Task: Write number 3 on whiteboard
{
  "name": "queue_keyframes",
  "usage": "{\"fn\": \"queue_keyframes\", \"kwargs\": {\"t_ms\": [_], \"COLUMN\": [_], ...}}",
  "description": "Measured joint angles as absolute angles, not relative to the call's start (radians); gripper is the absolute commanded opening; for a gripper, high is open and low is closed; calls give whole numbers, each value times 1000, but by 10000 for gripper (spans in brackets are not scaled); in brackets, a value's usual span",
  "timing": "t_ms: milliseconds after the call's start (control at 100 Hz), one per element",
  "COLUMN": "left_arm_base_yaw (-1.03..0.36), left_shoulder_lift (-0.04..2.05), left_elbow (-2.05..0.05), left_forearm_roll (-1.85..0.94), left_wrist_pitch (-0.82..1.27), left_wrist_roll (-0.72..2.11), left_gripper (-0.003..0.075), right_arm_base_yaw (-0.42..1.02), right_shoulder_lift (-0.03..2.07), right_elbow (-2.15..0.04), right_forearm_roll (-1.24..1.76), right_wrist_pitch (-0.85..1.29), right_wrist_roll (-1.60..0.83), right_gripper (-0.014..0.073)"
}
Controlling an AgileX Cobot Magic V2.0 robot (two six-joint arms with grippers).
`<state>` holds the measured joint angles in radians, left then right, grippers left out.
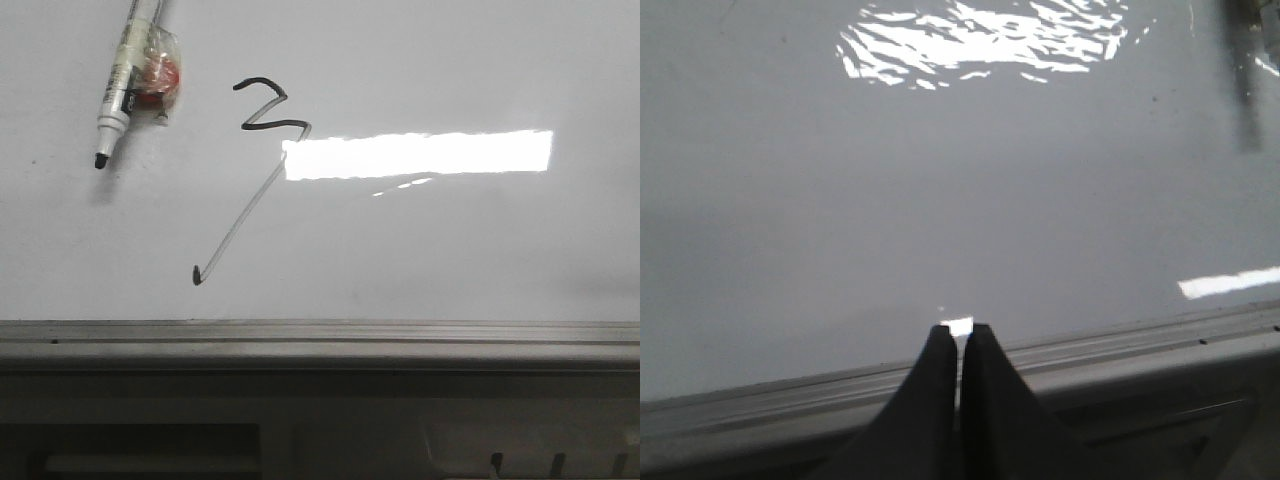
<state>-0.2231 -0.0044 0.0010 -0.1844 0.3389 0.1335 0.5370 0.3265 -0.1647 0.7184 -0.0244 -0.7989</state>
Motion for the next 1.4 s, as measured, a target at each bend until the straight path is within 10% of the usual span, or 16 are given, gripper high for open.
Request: {"fn": "queue_keyframes", "kwargs": {"t_ms": [970,1400], "left_arm_base_yaw": [-207,-207], "left_shoulder_lift": [-4,-4], "left_elbow": [1,0], "left_forearm_roll": [-189,-189], "left_wrist_pitch": [343,343], "left_wrist_roll": [133,133], "left_gripper": [-21,-21], "right_arm_base_yaw": [529,145], "right_shoulder_lift": [291,25], "right_elbow": [-53,7], "right_forearm_roll": [532,-34], "right_wrist_pitch": [-71,268], "right_wrist_roll": [-751,-209], "right_gripper": [-62,-62]}}
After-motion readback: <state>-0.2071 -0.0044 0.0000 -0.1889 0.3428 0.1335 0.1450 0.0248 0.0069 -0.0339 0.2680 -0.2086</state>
